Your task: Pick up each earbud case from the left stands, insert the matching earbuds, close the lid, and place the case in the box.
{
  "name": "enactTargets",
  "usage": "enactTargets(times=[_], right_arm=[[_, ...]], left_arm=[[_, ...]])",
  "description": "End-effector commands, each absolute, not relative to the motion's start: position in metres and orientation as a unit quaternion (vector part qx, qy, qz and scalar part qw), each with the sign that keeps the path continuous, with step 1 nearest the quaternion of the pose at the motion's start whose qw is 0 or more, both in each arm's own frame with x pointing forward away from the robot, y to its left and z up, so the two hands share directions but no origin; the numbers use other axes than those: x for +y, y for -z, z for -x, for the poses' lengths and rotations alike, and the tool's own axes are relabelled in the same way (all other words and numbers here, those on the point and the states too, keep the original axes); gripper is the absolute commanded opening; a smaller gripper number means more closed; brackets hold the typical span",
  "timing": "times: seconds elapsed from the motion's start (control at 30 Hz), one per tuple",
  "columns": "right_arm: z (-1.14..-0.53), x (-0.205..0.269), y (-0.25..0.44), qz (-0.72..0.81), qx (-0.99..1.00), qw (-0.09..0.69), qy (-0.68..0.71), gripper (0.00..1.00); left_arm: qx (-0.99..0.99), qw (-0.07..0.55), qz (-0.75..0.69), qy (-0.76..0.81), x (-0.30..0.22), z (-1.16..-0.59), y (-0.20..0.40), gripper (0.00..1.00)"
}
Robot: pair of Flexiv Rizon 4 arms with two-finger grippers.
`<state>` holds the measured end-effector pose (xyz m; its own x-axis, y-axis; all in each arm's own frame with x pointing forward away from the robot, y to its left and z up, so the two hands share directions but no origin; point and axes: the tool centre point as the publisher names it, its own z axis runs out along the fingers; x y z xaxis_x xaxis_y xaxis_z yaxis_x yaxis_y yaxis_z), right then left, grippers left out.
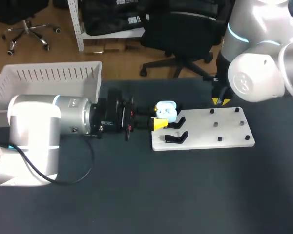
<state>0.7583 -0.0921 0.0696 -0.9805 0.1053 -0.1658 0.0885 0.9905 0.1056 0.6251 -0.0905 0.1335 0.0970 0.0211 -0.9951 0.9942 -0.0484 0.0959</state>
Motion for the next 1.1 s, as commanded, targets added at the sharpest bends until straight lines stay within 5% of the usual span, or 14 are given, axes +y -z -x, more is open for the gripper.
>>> enactTargets(times=[0.03,0.4,0.73,1.1], right_arm=[[-0.728,-0.1,-0.125,-0.081,0.991,0.095,-0.054,0.0],[-0.66,-0.073,-0.235,-0.08,0.989,0.109,-0.061,0.0],[-0.618,-0.012,-0.239,-0.005,0.996,0.074,-0.047,0.0],[-0.616,-0.009,-0.239,-0.006,0.996,0.071,-0.048,0.0]], left_arm=[[0.469,0.509,-0.54,0.479,-0.091,-0.624,-0.133,0.0],[0.469,0.509,-0.54,0.479,-0.091,-0.624,-0.133,0.0],[0.469,0.509,-0.54,0.479,-0.091,-0.624,-0.133,0.0],[0.469,0.509,-0.54,0.479,-0.091,-0.624,-0.133,0.0]])
